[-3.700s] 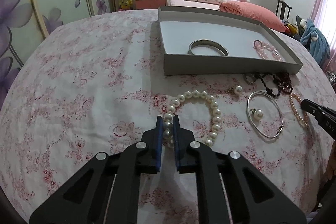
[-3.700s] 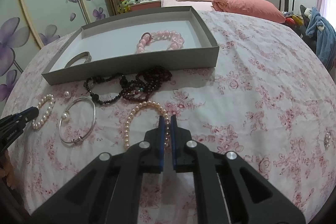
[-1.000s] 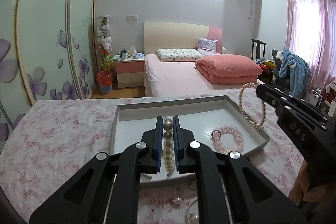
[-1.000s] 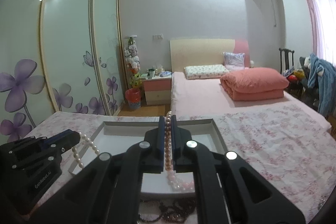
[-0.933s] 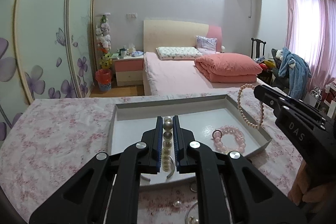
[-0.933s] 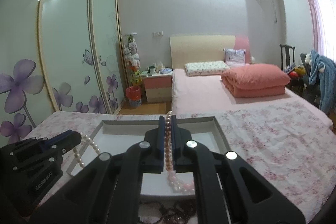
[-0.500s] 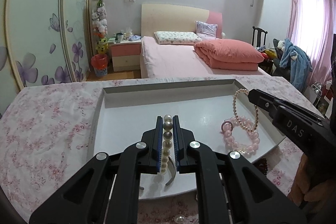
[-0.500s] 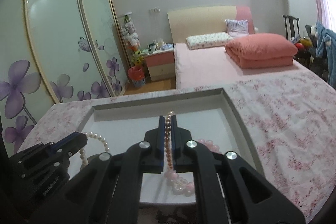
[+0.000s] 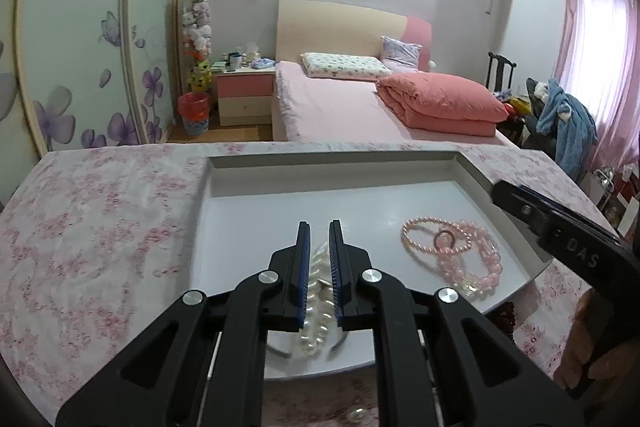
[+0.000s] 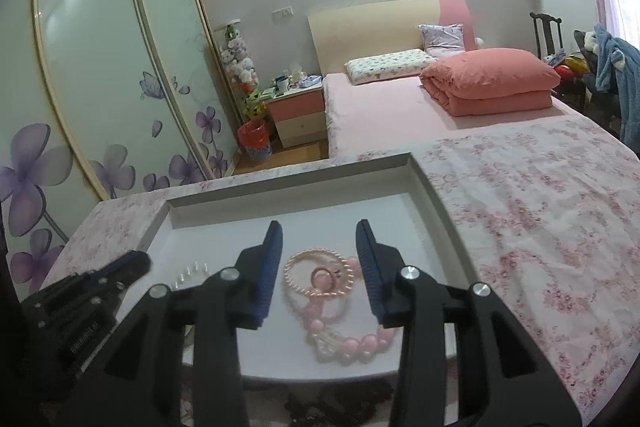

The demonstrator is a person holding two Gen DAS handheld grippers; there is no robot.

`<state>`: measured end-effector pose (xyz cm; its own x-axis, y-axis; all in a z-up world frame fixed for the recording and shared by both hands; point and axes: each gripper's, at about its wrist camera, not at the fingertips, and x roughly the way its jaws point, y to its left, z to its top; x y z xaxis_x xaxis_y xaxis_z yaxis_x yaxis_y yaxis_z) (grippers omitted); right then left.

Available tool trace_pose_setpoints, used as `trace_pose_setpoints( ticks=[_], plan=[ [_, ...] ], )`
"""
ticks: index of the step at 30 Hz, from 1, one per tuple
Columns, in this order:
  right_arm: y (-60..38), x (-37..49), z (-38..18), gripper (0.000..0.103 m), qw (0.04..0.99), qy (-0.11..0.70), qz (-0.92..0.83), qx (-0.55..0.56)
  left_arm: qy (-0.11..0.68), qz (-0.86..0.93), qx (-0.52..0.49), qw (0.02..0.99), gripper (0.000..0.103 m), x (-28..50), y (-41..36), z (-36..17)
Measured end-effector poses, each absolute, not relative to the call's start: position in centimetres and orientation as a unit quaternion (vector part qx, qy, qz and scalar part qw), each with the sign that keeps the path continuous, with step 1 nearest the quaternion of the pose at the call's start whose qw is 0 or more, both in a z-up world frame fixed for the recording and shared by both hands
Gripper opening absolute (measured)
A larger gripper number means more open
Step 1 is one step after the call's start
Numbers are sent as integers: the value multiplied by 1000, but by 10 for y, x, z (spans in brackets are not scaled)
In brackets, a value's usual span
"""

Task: Organize jewelry
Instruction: 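Open the right tool to drop the pink pearl strand while the left tool releases the white pearls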

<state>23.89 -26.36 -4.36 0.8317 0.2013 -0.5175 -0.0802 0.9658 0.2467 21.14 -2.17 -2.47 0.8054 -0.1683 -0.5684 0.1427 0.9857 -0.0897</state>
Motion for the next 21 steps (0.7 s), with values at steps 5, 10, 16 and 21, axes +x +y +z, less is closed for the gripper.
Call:
trace_pose_setpoints(
  ticks=[5, 10, 16, 21],
  plan=[
    [-271, 229, -41, 39, 951, 281, 67, 110, 292, -66, -29, 954, 11, 201, -5, -16],
    [-275, 216, -39, 39, 951, 282, 62, 108, 289, -57, -27, 955, 11, 184, 3, -13],
    [-281, 197, -39, 39, 950, 290, 55, 102, 284, -57, -26, 957, 17, 159, 9, -10],
    [-286, 182, -47, 39, 944, 310, 55, 99, 284, -58, -29, 957, 28, 140, 16, -12]
  ],
)
